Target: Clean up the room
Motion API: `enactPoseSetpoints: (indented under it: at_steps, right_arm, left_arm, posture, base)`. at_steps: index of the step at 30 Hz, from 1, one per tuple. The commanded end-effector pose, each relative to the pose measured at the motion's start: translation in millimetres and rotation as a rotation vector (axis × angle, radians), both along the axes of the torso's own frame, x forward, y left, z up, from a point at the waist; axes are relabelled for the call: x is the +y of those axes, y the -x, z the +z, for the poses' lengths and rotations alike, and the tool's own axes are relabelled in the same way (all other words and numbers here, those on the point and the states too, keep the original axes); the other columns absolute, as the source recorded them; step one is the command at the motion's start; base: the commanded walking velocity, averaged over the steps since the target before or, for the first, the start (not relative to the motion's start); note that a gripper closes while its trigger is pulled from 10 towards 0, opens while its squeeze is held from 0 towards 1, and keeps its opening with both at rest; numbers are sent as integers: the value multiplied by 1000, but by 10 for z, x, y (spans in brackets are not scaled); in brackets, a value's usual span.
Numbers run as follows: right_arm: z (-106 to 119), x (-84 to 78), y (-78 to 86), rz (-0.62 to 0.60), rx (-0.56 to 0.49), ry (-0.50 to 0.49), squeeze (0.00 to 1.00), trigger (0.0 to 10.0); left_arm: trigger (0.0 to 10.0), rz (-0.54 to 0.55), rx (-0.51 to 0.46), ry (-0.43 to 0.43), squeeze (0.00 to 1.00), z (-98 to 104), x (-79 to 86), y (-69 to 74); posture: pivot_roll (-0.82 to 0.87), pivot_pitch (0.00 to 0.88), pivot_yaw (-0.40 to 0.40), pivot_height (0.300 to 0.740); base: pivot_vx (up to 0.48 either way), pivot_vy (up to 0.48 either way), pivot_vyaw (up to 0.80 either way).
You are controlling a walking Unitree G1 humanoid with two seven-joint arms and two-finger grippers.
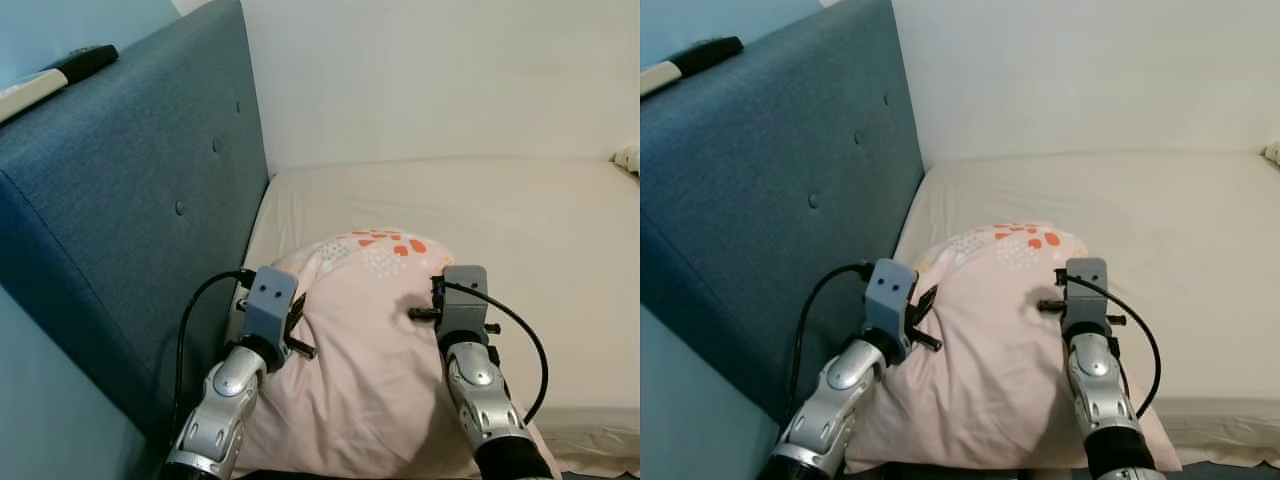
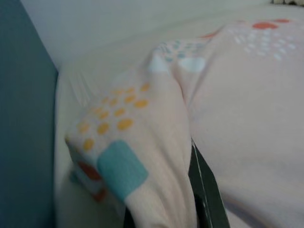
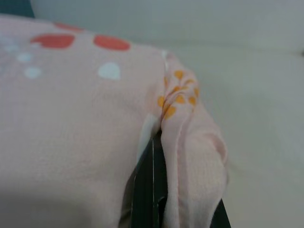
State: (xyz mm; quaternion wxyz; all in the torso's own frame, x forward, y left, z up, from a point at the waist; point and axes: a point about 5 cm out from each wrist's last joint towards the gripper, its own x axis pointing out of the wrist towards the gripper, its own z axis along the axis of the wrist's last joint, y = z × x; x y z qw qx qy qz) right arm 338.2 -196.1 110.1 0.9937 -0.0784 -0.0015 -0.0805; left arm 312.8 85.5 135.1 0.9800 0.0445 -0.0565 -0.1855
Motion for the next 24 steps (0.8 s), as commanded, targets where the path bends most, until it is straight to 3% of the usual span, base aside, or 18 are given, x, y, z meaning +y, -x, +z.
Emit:
enactPoseSetpoints:
  at_steps: [1,6,8,12,15,18,20,22,24]
  right_arm:
    - [436,25,-226,26,-153,-11,0,10000]
    - [554,89,-346,63,-163,0,0,10000]
    - [733,168,-484,106,-178,12,0,10000]
    - [830,190,-534,118,-194,8,0,10000]
    - [1034,236,-638,145,-219,13,0,10000]
    - [963,274,-690,159,-135,-31,0,10000]
    - [912,285,-695,162,-101,-43,0,10000]
    - [828,297,-691,167,-56,-63,0,10000]
    - [598,311,-662,168,65,-89,0,10000]
  left_arm:
    - [10000,34,-206,-64,0,506,114,-279]
    - [10000,68,-263,-165,0,677,174,-447]
    - [10000,145,-330,-269,0,941,312,-649]
    - [10000,168,-368,-319,0,1066,361,-712]
    - [10000,210,-454,-427,0,1343,443,-824]
    - [10000,240,-499,-566,0,1468,486,-882]
    - [10000,242,-506,-592,0,1483,493,-887]
    - [10000,250,-503,-627,0,1470,503,-897]
    - [10000,268,-479,-698,0,1377,527,-926]
  posture:
    - [38,65,30,597]
    - [42,96,35,597]
    - [55,113,32,597]
    - [61,120,30,597]
    - [81,136,26,597]
    - [96,148,28,597]
    - [106,155,31,597]
    - [109,157,32,597]
    - [121,169,40,597]
  base:
    - [0,0,0]
    - [0,0,0]
    - [0,0,0]
    - [0,0,0]
    - [0,0,0]
    - [0,0,0]
    - [0,0,0]
    - [0,0,0]
    - [0,0,0]
